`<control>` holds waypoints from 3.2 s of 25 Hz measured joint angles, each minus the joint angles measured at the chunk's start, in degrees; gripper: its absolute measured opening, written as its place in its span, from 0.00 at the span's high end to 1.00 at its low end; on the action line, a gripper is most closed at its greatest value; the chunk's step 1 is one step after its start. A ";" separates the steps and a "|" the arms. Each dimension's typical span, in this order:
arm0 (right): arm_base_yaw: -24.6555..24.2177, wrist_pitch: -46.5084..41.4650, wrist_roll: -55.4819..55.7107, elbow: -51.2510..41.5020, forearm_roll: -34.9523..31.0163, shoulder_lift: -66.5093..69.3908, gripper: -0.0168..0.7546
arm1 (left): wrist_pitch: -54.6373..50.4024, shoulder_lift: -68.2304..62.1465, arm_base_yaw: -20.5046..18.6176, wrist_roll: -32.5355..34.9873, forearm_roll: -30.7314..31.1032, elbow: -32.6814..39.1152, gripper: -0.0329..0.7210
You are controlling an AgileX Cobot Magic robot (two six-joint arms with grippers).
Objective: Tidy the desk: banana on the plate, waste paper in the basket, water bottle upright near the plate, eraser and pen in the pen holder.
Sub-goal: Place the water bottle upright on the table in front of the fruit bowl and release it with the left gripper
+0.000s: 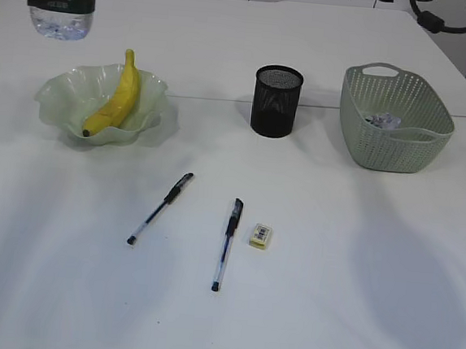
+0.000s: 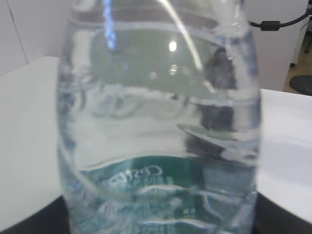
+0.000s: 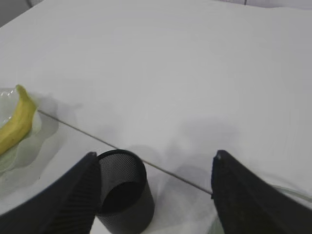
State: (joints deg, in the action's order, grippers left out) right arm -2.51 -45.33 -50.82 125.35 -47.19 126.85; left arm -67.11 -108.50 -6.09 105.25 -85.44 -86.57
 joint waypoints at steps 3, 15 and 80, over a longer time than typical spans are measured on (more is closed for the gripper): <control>0.00 4.29 -0.13 -2.20 -0.97 0.00 0.29 | 0.13 0.00 -1.89 0.69 0.23 0.00 0.45; 0.00 25.67 -2.80 -17.37 -6.98 0.00 0.29 | 0.13 0.00 -2.90 9.52 1.47 4.15 0.45; 0.34 112.37 -4.59 -45.85 -44.86 -9.17 0.29 | 3.57 -9.42 -8.99 42.88 -15.38 33.75 0.45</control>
State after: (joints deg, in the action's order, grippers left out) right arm -2.17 67.05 -55.41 79.50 -92.05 117.68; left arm -63.54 -117.92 -15.08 148.13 -100.82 -52.82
